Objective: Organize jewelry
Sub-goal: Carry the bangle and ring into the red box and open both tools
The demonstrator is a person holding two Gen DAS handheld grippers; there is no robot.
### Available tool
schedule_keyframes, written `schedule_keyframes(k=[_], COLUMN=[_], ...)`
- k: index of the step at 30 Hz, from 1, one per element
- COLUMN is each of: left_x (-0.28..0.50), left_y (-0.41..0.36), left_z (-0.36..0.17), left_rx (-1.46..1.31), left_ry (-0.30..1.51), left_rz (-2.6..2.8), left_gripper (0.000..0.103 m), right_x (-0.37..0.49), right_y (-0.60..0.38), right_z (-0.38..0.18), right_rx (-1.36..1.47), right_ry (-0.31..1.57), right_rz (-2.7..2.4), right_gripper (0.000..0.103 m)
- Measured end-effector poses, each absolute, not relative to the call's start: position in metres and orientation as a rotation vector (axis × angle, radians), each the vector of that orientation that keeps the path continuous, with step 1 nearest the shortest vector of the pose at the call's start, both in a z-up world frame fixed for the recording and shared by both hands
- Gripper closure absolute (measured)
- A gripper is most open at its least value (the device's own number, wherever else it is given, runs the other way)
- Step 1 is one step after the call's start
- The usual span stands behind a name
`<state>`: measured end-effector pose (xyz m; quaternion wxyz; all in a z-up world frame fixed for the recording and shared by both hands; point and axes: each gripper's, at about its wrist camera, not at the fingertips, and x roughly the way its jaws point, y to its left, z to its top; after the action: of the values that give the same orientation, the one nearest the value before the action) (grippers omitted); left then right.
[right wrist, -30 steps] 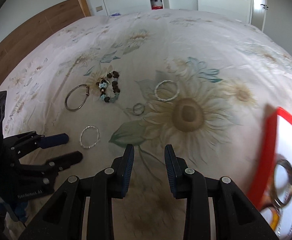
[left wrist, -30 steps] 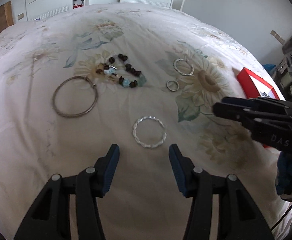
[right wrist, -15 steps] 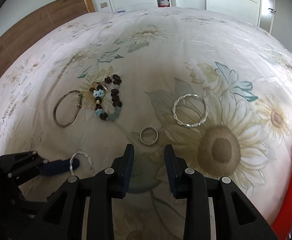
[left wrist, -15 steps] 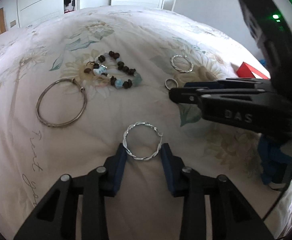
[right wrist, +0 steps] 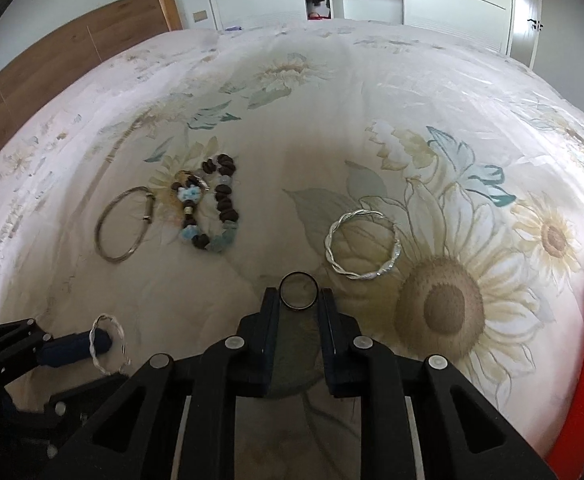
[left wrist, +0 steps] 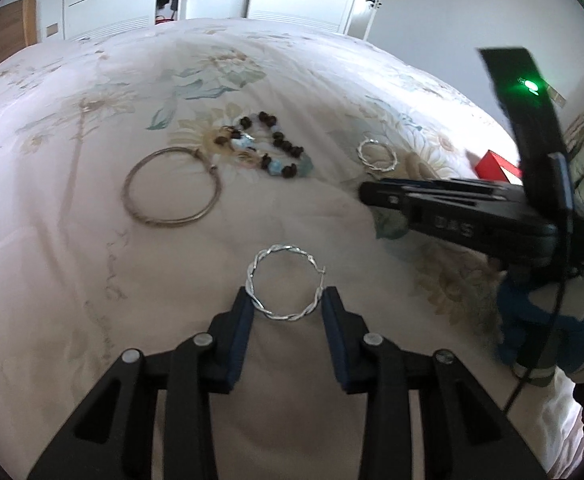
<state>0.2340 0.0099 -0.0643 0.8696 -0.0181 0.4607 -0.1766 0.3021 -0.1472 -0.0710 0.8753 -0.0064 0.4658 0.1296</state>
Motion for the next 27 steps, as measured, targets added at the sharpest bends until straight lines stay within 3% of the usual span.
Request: schedule_keyframes(k=[14, 19, 27], left_x=[0.19, 0.174, 0.158], left_y=[-0.015, -0.065, -0.171], left_z=[-0.016, 0.002, 0.01], left_rx=[-0.038, -0.012, 0.066], left_ry=[0.938, 0.919, 0.926], left_rz=[-0.4, -0.501, -0.663], left_gripper=[0.07, 0.07, 0.07], right_x=[0.201, 0.154, 0.113], right_y=[-0.214, -0.275, -0.378], right_z=[0.005, 0.02, -0.001], right_rx=[0.062, 0.076, 0.118], right_ry=[0.871, 0.861, 0.936], right_rz=[0.261, 0.176, -0.001], right_gripper=[0.084, 0.084, 0.084])
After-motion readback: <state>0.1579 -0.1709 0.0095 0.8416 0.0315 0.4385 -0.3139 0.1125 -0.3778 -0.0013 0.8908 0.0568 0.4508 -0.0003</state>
